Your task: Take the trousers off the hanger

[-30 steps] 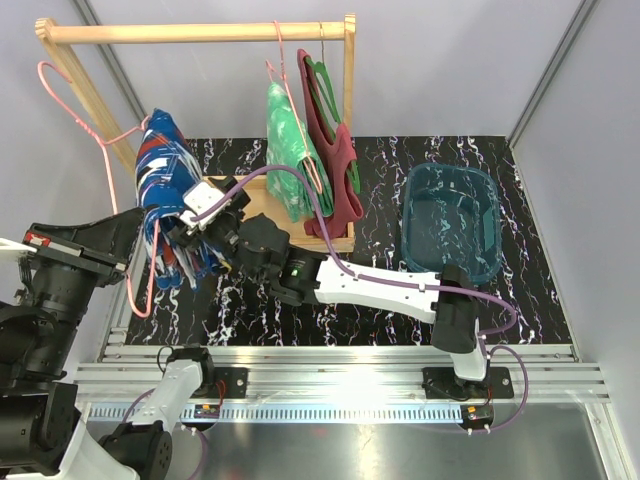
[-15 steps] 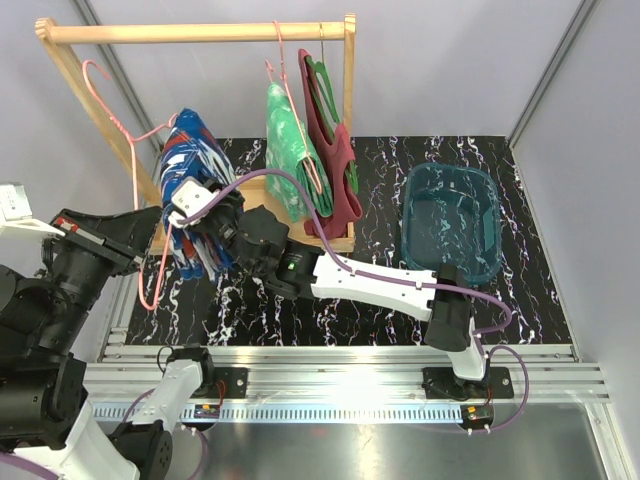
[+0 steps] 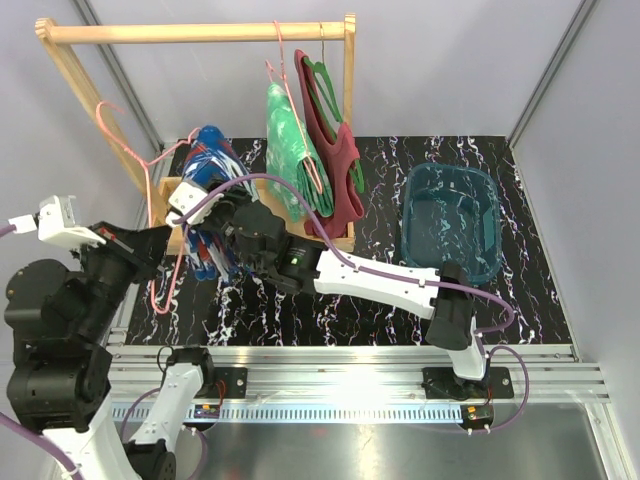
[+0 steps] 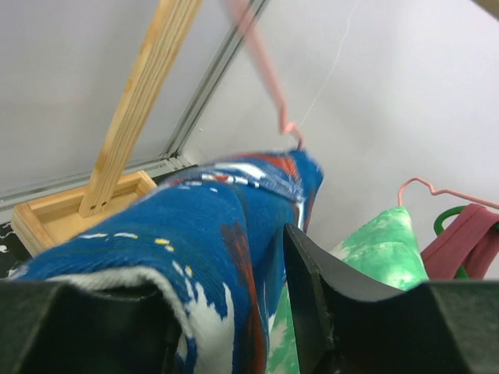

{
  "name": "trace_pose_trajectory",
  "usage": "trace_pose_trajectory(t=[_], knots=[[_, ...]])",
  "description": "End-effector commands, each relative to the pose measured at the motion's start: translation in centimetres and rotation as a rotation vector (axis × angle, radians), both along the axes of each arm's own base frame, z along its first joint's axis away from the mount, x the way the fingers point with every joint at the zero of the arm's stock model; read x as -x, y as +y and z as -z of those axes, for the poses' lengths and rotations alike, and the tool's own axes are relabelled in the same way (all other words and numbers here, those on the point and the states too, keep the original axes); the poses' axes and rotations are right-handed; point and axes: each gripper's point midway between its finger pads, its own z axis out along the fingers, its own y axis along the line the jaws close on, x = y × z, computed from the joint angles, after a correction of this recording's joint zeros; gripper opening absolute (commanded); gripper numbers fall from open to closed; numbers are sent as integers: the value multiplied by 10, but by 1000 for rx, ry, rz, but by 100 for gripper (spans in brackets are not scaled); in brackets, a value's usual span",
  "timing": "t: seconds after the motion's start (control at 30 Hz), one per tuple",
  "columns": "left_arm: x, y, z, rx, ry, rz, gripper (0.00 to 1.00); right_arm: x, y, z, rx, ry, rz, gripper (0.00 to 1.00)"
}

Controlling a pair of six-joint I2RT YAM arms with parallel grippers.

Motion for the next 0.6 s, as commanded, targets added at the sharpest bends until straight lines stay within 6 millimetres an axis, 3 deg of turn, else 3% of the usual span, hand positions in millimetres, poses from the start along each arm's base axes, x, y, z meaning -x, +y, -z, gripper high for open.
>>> trace_pose_trajectory(t=[0.0, 0.03, 0.2, 0.4, 0.53, 0.57], knots=[[-6, 17, 13, -63, -32, -78, 0, 13, -77, -156, -405, -95, 46, 0], [-4, 17, 18, -62, -30, -85, 0, 14, -87, -170, -439, -101, 55, 0], [-15, 22, 62, -61, 57, -105, 0, 23, -103, -205, -489, -109, 27, 0], [-14, 28, 77, -74, 82, -140, 0, 31, -125, -233, -529, -121, 15, 0], [-15, 35, 101, -94, 133, -170, 0, 45, -158, -272, -607, -131, -11, 0], [-18, 40, 114, -106, 164, -193, 0, 48, -162, -275, -596, -121, -22, 0]])
